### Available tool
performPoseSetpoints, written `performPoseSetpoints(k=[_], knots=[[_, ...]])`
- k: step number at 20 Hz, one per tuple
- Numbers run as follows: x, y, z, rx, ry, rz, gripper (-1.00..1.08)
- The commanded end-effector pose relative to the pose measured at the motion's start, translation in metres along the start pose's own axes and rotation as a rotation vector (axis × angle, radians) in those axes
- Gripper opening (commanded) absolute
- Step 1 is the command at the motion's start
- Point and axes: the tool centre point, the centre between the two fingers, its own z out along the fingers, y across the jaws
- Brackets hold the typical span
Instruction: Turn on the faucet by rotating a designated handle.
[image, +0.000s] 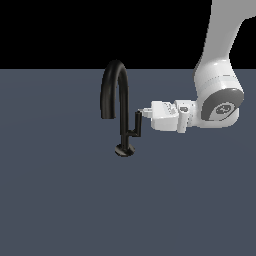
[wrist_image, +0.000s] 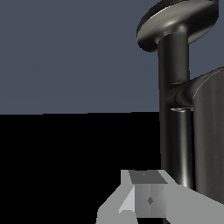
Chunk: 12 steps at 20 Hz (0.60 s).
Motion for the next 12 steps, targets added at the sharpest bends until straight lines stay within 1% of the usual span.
performPoseSetpoints(k=[1, 8, 12], knots=[[0.005, 0.0, 0.002, 0.014, -0.013, 0.014, -1.0], [0.006, 0.0, 0.002, 0.018, -0.017, 0.019, -1.0], [0.003, 0.011, 0.003, 0.018, -0.017, 0.019, -1.0]])
